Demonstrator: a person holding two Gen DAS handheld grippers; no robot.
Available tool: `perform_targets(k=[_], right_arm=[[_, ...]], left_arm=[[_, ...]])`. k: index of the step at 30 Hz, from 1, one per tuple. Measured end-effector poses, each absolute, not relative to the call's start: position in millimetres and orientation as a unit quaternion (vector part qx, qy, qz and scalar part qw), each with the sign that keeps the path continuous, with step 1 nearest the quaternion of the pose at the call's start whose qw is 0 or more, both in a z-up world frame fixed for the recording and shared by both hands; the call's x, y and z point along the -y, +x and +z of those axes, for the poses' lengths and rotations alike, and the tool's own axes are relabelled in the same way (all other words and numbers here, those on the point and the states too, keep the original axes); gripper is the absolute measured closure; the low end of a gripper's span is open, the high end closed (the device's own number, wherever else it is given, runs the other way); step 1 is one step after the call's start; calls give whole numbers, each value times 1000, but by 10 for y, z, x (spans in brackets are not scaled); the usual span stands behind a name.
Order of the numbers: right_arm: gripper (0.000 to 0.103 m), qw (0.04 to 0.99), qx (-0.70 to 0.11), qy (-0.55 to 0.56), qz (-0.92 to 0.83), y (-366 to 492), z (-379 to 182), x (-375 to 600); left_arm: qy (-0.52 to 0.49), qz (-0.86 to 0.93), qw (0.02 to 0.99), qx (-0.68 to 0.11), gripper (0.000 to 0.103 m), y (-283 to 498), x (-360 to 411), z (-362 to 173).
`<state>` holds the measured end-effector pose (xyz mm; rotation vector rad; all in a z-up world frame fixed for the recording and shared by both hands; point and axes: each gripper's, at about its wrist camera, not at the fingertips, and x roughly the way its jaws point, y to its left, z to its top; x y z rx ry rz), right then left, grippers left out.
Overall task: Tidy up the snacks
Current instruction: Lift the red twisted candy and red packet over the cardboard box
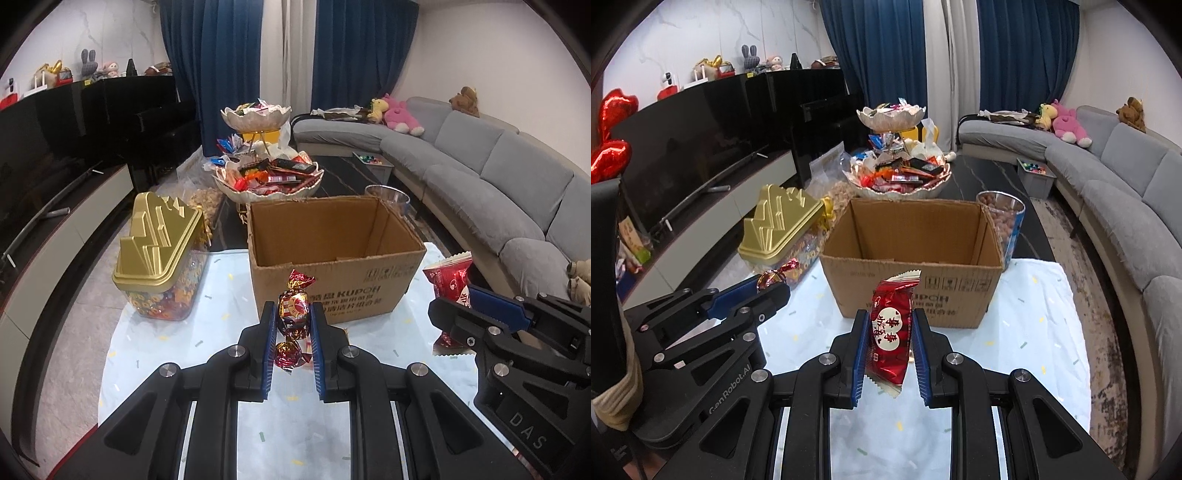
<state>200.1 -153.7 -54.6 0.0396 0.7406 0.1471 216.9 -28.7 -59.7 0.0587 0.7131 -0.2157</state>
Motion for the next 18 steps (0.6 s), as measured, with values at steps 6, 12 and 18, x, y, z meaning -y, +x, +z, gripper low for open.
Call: perform_targets(k=[6,12,18], right_arm=[[79,932,-356,24,70,2077,-495,1581],[79,935,-348,29,64,2155,-418,1650],[79,937,-342,32,59,2273,-343,1709]], left_arm=[[26,-104,933,-343,84,2239,316,-510],[26,-105,934,-340,84,2336,382,-434],[25,-105,935,-338,84,2429,419,-373]])
